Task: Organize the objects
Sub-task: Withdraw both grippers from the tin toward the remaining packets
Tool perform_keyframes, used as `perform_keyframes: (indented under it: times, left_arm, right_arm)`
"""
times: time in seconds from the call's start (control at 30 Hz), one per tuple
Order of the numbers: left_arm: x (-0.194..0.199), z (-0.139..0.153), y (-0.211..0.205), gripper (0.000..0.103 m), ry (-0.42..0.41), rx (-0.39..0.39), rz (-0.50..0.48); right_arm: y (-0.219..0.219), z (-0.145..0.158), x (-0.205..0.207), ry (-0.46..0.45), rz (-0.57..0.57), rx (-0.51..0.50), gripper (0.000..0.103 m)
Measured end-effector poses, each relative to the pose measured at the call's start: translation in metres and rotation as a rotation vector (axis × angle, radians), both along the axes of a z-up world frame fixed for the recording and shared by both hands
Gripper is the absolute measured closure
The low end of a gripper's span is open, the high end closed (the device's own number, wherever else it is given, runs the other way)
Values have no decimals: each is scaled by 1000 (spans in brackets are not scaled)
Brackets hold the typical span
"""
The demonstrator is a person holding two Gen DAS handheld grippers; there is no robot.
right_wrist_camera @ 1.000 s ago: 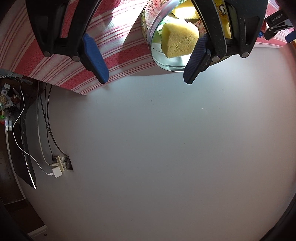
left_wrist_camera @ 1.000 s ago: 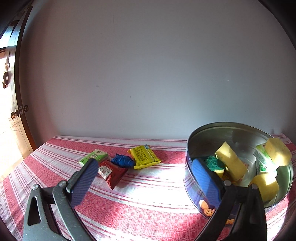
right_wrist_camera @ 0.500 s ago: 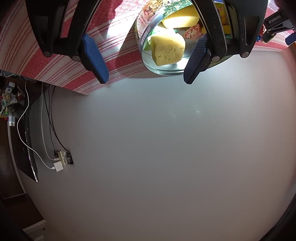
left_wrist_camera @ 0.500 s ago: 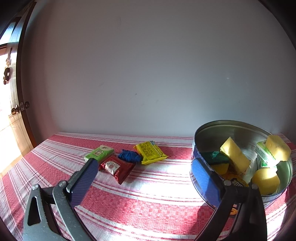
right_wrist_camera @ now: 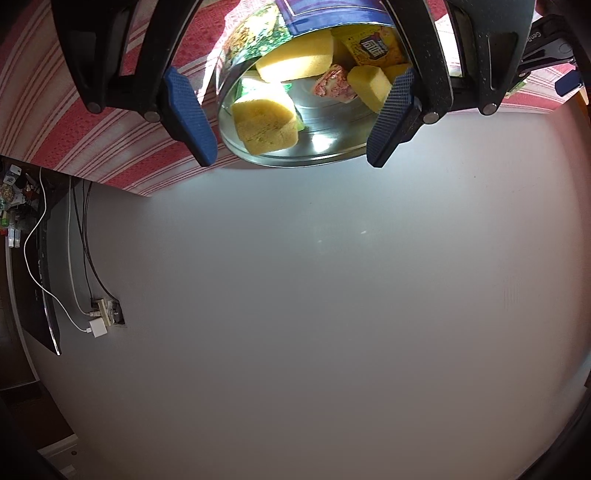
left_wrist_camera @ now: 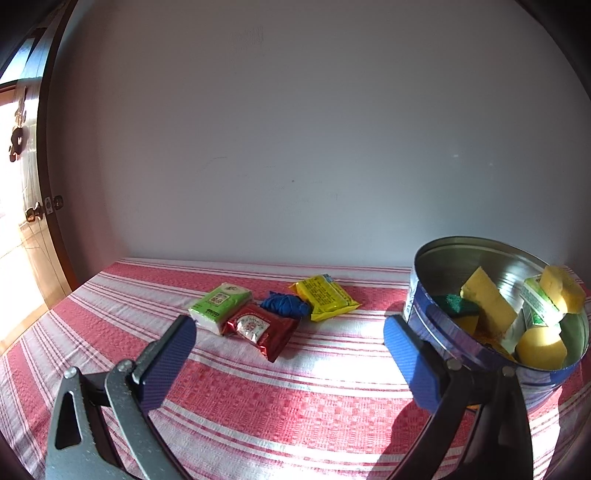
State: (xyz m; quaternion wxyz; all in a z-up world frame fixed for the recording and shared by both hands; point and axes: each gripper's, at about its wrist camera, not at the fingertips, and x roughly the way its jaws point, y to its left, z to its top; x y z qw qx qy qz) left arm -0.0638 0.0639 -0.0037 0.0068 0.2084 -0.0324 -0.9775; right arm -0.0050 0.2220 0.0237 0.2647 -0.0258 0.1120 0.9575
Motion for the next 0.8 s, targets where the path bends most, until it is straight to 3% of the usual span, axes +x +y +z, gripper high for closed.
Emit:
perform_keyframes:
  times: [0.8]
  left_arm:
    - [-25,3,-107,1,-18,0,134]
  right_arm:
    - [-100,-10,-66,-68,221,-6,18]
